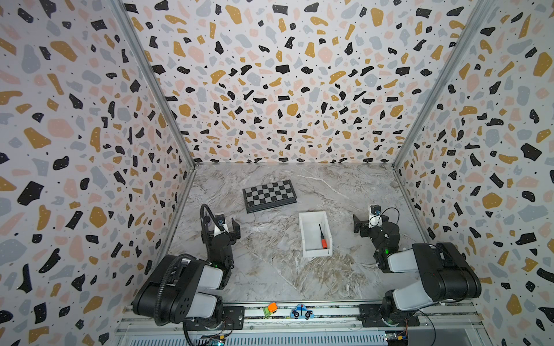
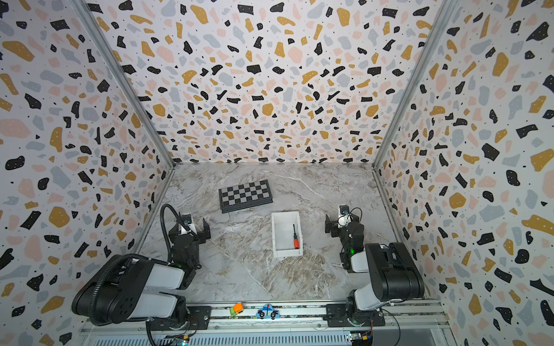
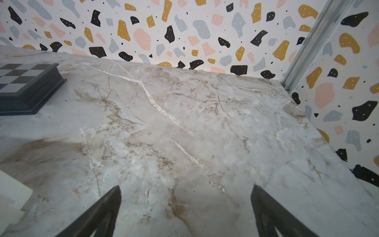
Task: Put the screwdriver in the bin
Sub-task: Reset both arms
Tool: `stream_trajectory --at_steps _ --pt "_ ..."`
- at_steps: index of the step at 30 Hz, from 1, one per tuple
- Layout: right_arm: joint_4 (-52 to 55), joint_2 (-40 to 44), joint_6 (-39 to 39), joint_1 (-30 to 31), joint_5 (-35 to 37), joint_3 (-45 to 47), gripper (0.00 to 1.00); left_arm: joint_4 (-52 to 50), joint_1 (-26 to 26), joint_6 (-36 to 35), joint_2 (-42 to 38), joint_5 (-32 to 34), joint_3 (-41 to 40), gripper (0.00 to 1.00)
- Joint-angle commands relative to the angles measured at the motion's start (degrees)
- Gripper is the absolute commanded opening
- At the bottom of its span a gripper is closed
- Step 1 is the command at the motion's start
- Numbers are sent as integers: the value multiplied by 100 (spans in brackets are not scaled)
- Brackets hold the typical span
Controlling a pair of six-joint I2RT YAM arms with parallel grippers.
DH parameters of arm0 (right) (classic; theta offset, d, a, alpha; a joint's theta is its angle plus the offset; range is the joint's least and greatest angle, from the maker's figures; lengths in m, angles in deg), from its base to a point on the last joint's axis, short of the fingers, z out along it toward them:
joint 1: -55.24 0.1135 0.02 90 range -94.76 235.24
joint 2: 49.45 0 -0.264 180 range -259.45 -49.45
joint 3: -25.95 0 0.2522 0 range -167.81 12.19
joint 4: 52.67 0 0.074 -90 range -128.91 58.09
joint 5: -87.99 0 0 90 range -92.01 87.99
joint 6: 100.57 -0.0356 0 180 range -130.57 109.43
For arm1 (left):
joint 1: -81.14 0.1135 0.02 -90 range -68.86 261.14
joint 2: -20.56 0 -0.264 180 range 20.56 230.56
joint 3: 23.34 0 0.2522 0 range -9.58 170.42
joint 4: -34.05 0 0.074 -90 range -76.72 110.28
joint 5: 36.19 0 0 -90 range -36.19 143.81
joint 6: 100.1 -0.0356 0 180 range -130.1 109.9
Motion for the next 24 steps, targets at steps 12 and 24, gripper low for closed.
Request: stream_trajectory --at_steps 12,24 --pt "-321 51 -58 34 94 -40 99 -18 678 203 -4 -1834 364 100" --pt "-307 41 -77 23 63 -58 99 -62 696 256 -33 -1692 372 100"
